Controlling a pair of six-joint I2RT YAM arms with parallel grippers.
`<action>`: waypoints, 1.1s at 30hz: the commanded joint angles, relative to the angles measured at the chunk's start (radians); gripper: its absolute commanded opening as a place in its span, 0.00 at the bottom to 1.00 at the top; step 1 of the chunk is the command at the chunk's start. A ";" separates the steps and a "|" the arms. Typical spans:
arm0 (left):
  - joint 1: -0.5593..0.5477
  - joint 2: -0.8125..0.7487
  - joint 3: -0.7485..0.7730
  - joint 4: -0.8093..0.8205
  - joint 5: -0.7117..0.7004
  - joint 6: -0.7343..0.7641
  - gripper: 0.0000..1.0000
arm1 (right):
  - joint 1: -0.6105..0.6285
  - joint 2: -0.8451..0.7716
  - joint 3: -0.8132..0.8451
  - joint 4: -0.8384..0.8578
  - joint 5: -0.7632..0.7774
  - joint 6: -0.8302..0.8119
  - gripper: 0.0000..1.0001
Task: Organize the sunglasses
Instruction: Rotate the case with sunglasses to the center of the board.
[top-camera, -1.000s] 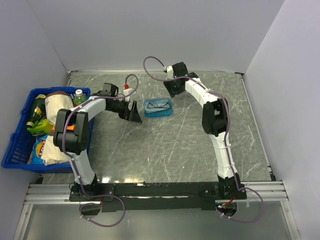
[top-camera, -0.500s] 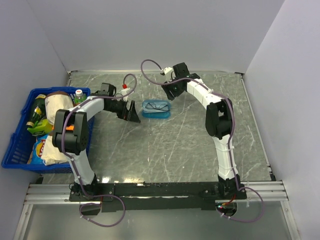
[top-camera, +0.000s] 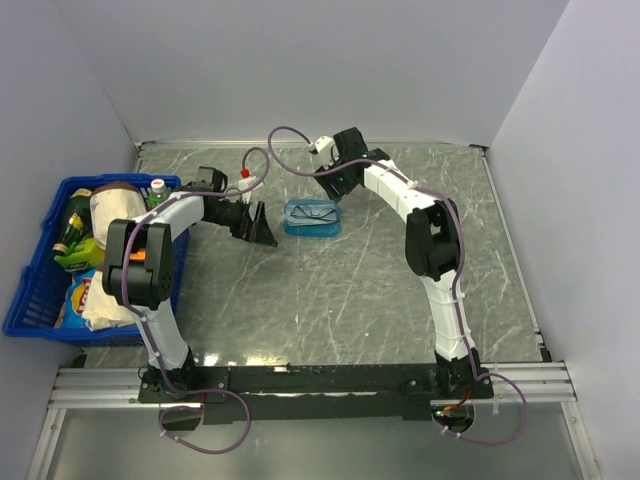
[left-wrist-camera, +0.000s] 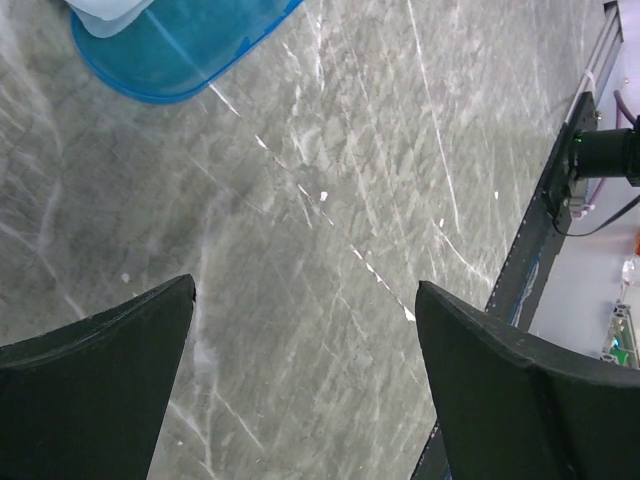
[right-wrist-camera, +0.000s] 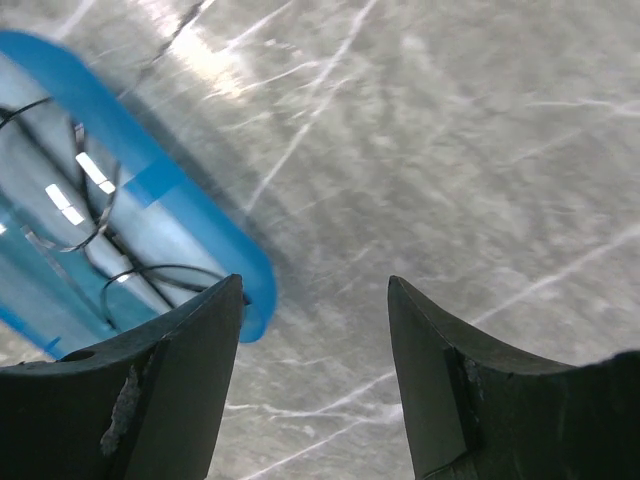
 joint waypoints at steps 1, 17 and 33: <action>-0.003 -0.018 0.015 -0.010 0.064 0.038 0.97 | -0.003 0.018 0.081 0.055 0.102 -0.006 0.67; -0.003 -0.018 0.010 -0.012 0.059 0.047 0.97 | 0.017 0.063 0.050 -0.034 0.094 -0.067 0.68; -0.002 -0.018 0.004 -0.006 0.050 0.050 0.97 | 0.078 -0.100 -0.227 -0.014 -0.032 -0.035 0.63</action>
